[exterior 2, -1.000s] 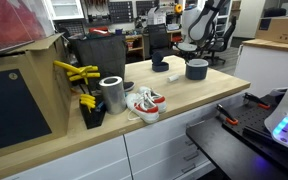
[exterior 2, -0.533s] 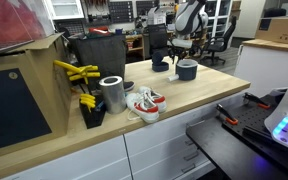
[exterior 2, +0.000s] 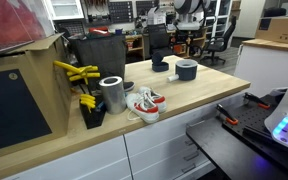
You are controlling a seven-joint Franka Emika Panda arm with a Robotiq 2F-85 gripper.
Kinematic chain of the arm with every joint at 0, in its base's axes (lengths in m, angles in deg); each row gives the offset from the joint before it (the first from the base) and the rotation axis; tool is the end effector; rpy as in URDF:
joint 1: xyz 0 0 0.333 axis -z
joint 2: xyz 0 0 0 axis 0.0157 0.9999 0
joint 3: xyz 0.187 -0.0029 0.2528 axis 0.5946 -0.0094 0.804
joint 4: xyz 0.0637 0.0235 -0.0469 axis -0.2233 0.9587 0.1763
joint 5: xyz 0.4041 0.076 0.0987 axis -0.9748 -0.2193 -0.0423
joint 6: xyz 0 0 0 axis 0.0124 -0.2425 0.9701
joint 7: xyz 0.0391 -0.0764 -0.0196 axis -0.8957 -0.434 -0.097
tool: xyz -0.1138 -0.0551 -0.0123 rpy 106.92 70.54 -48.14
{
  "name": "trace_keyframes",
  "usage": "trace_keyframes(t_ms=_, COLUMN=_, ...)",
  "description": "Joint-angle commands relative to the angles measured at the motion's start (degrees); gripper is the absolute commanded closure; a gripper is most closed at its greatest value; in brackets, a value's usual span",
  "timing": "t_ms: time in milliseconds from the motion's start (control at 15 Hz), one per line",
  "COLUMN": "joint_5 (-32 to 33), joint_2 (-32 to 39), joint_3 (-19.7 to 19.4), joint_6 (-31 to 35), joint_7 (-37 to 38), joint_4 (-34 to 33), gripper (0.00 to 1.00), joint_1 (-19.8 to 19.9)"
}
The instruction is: Put the two white objects in the white and grey container.
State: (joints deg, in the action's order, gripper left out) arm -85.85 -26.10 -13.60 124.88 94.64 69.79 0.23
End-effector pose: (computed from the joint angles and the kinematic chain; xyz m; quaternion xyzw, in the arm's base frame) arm 0.5996 0.0262 0.2910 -0.9563 0.2877 -0.0479 0.0198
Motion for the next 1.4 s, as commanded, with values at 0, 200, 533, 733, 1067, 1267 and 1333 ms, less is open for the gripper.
trace_keyframes(t_ms=0, joint_5=0.04, joint_2=-4.59, joint_3=-1.39, joint_6=1.80, joint_7=3.95, joint_4=1.29, gripper=0.00, joint_1=-3.67)
trace_keyframes(t_ms=200, joint_5=0.49, joint_2=-5.04, joint_3=-0.65, joint_6=7.01, joint_7=13.61, joint_4=1.76, gripper=0.00, joint_1=-6.24)
trace_keyframes(t_ms=533, joint_5=6.87, joint_2=-3.25, joint_3=-0.37, joint_6=10.35, joint_7=27.69, joint_4=2.74, gripper=0.00, joint_1=-10.62)
trace_keyframes(t_ms=733, joint_5=8.76, joint_2=-2.15, joint_3=-0.42, joint_6=9.08, joint_7=30.61, joint_4=2.76, gripper=0.00, joint_1=-11.59)
trace_keyframes(t_ms=1067, joint_5=7.80, joint_2=2.54, joint_3=-1.29, joint_6=8.14, joint_7=29.58, joint_4=1.17, gripper=0.00, joint_1=-11.25)
trace_keyframes(t_ms=1267, joint_5=7.80, joint_2=6.19, joint_3=-2.80, joint_6=8.85, joint_7=29.47, joint_4=1.00, gripper=0.00, joint_1=-11.23)
trace_keyframes(t_ms=1333, joint_5=7.38, joint_2=7.24, joint_3=-3.17, joint_6=9.09, joint_7=29.04, joint_4=0.94, gripper=0.00, joint_1=-11.20)
